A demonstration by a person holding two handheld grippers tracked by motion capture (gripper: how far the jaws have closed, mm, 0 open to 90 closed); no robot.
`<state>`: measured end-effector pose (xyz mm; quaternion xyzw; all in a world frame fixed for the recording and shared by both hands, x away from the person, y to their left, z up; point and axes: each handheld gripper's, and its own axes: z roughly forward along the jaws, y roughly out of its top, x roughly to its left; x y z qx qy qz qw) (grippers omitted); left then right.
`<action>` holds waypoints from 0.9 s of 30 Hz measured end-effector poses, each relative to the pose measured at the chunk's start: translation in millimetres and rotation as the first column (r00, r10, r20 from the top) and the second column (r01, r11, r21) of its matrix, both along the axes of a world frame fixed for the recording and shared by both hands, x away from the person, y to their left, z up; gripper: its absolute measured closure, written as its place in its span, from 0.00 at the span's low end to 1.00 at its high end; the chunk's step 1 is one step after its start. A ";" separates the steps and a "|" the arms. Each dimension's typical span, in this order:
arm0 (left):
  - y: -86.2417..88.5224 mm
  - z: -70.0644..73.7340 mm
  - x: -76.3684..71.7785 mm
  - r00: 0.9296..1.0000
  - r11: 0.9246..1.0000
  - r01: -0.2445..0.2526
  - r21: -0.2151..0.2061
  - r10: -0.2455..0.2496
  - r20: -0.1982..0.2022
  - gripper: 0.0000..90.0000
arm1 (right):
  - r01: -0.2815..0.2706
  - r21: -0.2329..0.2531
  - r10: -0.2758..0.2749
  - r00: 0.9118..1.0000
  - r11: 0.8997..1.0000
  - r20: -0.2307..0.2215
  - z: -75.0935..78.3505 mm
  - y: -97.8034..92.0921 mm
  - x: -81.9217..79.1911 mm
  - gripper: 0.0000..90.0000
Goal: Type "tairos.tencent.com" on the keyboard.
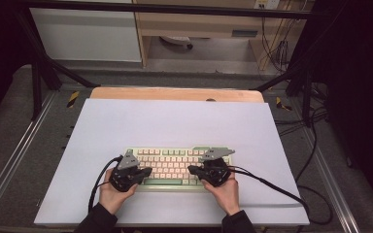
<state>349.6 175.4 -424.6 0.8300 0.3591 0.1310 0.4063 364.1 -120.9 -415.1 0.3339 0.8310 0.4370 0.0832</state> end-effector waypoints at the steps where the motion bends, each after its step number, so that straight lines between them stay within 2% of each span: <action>1: -0.7 -0.5 0.1 1.000 1.000 0.001 0.000 -0.001 -0.003 1.00 | 0.001 0.002 -0.001 1.000 1.000 -0.004 0.1 -0.2 -0.1 1.00; 27: -4.0 -6.6 1.3 1.000 1.000 0.015 0.025 -0.015 -0.016 1.00 | 0.003 0.004 -0.003 1.000 1.000 -0.004 0.2 -0.9 -0.1 1.00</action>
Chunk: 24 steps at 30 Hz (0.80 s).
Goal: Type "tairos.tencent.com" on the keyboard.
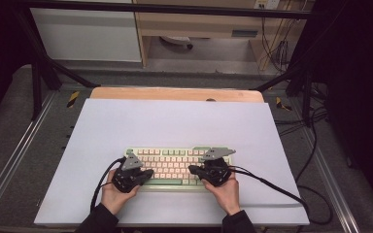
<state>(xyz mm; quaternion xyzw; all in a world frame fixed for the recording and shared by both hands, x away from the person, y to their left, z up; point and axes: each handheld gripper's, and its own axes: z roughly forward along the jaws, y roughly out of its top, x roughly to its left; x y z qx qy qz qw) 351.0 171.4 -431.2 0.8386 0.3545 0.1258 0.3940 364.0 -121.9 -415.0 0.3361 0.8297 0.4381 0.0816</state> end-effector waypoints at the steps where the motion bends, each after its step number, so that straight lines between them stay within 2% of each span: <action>1: 0.0 0.3 -0.2 1.000 1.000 -0.001 -0.001 0.001 0.002 1.00 | 0.000 0.000 0.000 1.000 1.000 0.001 0.0 0.0 0.0 1.00; 8: 2.5 5.2 -2.4 1.000 1.000 0.003 -0.015 -0.003 0.017 1.00 | 0.000 0.001 0.000 1.000 1.000 0.004 0.0 -0.2 0.1 1.00; 24: 17.5 15.3 -1.8 0.999 0.999 -0.026 -0.031 0.027 0.036 1.00 | 0.002 0.004 -0.002 1.000 1.000 0.004 0.1 -2.3 0.2 1.00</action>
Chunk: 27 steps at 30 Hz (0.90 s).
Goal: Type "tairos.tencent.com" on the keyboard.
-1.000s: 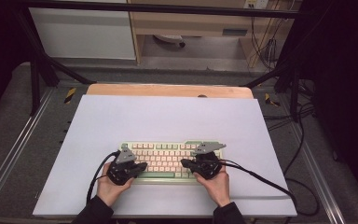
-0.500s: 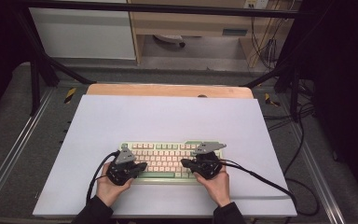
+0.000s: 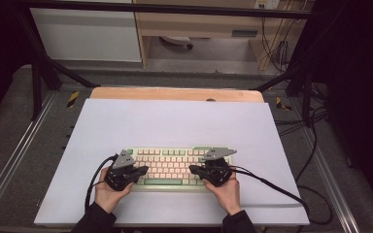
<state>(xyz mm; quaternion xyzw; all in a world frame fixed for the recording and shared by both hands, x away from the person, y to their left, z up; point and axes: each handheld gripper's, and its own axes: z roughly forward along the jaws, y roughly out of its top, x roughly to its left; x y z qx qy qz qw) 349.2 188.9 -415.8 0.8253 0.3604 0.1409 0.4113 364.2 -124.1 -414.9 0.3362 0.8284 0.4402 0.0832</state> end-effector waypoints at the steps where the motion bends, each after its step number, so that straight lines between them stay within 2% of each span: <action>1: 0.6 0.4 0.1 1.000 1.000 -0.002 -0.001 0.002 0.001 1.00 | 0.000 0.000 0.000 1.000 1.000 0.002 0.0 -0.1 0.1 1.00; 13: 0.2 3.9 5.7 1.000 1.000 -0.015 0.000 0.015 0.004 1.00 | 0.000 0.000 0.000 1.000 1.000 -0.001 -0.3 0.1 0.5 1.00; 27: -5.3 0.6 26.6 0.998 0.998 -0.063 0.007 0.063 -0.009 1.00 | 0.002 0.001 -0.002 1.000 1.000 0.002 0.5 -0.5 0.3 1.00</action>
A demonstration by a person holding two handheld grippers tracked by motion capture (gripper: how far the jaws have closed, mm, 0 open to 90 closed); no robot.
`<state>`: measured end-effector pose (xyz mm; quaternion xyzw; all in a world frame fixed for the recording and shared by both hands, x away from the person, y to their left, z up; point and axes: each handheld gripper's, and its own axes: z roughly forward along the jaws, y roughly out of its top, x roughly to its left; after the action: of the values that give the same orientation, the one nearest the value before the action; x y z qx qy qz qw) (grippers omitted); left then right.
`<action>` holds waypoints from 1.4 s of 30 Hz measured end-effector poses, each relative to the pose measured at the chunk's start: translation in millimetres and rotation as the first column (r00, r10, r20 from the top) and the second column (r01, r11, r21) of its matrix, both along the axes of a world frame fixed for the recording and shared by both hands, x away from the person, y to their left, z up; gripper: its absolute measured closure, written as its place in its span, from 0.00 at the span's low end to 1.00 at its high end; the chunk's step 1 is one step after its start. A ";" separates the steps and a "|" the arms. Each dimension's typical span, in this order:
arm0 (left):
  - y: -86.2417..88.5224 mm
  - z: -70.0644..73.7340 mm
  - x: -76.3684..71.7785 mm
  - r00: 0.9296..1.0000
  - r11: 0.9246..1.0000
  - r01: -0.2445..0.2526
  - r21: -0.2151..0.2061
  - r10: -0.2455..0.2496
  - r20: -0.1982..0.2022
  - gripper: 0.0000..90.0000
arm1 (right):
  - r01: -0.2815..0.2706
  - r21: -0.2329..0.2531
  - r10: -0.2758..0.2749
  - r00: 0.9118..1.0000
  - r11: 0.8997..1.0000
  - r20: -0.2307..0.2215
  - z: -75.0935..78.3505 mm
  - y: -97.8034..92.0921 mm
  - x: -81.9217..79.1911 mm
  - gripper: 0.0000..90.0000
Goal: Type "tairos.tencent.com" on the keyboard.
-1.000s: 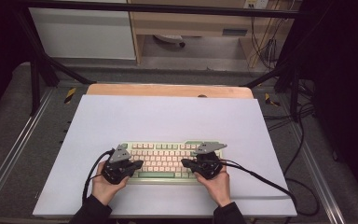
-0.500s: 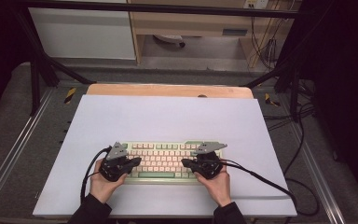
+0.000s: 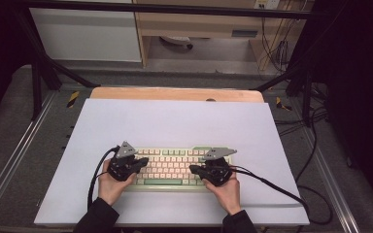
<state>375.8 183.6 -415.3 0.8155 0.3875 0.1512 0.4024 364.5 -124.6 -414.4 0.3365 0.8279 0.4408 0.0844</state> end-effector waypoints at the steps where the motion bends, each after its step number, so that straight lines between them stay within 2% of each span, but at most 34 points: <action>1: 0.1 -0.8 0.8 1.000 1.000 -0.001 0.006 0.001 -0.002 1.00 | 0.000 0.000 0.000 1.000 1.000 0.000 0.0 0.0 0.0 1.00; 10: -4.5 -9.4 4.0 1.000 1.000 0.001 0.022 -0.001 -0.009 1.00 | 0.000 -0.001 0.000 1.000 1.000 -0.001 -0.3 0.3 -0.3 1.00; 25: -6.7 -14.7 4.7 1.000 1.000 0.010 0.030 -0.010 -0.014 1.00 | -0.004 -0.004 0.004 1.000 1.000 -0.003 -1.3 0.5 -0.1 1.00; 33: -5.4 -10.7 2.0 1.000 1.000 0.014 0.017 -0.014 -0.004 1.00 | -0.004 -0.005 0.004 1.000 1.000 -0.004 -1.9 1.0 -0.1 1.00; 42: 4.4 -2.4 -6.5 1.000 1.000 0.018 -0.001 -0.018 0.010 1.00 | -0.004 0.011 0.004 1.000 1.000 -0.002 0.5 0.9 -0.9 1.00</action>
<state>369.3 188.0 -417.7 0.8180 0.3781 0.1517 0.4061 363.6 -123.7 -413.9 0.3356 0.8263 0.4450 0.0805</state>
